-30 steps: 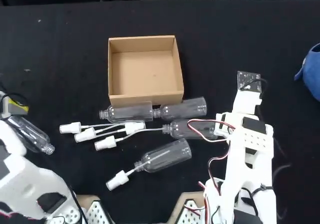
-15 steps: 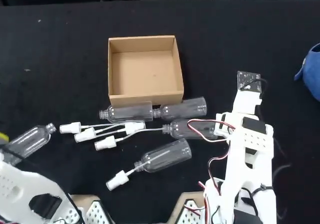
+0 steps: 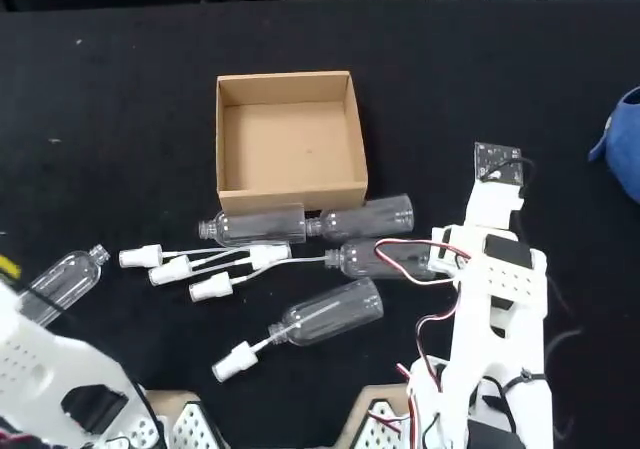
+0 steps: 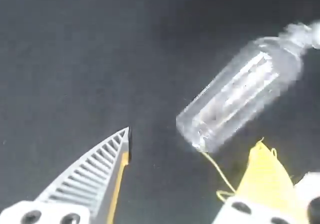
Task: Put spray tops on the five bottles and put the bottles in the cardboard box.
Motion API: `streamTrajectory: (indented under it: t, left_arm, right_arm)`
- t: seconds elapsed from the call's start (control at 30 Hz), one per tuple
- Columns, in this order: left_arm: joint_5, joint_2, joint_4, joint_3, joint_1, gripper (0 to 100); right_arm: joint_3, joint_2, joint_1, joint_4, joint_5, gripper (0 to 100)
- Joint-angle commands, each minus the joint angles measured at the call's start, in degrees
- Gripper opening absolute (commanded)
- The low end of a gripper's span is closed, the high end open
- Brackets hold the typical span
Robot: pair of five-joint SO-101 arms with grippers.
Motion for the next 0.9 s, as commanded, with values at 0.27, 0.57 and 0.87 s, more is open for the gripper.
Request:
streamTrajectory:
  t: [0.27, 0.57, 0.87]
  left_arm:
    - [-14.86, -12.31, -0.35, 17.01, 7.43, 25]
    - [-11.69, -22.77, -32.35, 43.56, 8.66, 26]
    - [-11.43, -23.65, -36.84, 51.38, 11.3, 26]
  right_arm:
    - [-0.04, -0.75, -0.26, -1.23, -0.26, 29.3]
    - [-0.04, -0.75, -0.26, -1.23, -0.26, 29.3]
    - [-0.04, -0.75, -0.26, -1.23, -0.26, 29.3]
